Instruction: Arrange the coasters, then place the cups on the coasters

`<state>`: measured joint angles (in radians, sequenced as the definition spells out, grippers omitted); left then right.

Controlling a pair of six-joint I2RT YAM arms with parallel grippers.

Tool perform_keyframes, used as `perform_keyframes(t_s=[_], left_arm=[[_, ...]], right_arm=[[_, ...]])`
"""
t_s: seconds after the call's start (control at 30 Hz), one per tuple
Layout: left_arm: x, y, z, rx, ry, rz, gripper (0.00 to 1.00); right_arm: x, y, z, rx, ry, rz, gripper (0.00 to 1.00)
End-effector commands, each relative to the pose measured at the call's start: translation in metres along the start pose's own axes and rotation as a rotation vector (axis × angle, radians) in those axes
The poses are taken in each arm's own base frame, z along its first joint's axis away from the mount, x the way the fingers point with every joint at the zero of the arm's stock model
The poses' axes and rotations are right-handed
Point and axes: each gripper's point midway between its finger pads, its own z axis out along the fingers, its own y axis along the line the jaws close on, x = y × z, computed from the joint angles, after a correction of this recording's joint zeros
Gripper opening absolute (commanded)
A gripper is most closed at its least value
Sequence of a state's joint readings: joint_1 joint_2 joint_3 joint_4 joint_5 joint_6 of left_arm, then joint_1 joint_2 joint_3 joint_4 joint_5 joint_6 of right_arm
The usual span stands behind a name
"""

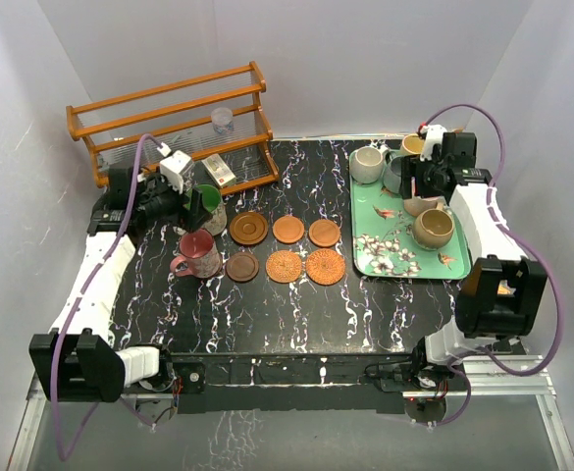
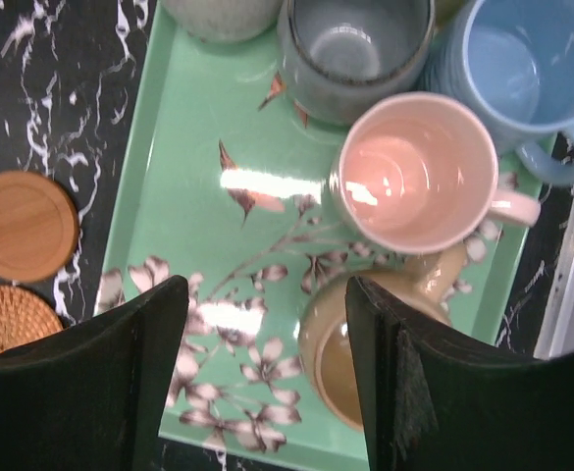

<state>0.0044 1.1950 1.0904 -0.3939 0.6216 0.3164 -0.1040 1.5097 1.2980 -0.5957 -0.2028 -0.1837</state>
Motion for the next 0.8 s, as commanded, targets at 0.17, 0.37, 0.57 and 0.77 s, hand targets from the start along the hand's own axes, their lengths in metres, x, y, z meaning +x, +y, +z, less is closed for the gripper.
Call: perform_keyframes(t_s=[0.17,0.37,0.57,0.77], left_arm=[[-0.028,-0.014,0.013,0.041,-0.057,0.096,0.76],[-0.025,-0.028,0.016,0.083,-0.062,0.1,0.75],[-0.02,-0.035,0.019,0.096,-0.057,0.107,0.75],[-0.011,-0.038,0.024,0.104,-0.047,0.094,0.74]], right_arm=[[-0.037,-0.031,0.018,0.134,-0.045,0.028,0.56],[-0.006,-0.072,-0.004,0.226,0.028,0.039,0.54],[0.036,-0.105,-0.017,0.234,0.153,0.056,0.51],[0.066,-0.093,-0.01,0.155,0.226,0.101,0.48]])
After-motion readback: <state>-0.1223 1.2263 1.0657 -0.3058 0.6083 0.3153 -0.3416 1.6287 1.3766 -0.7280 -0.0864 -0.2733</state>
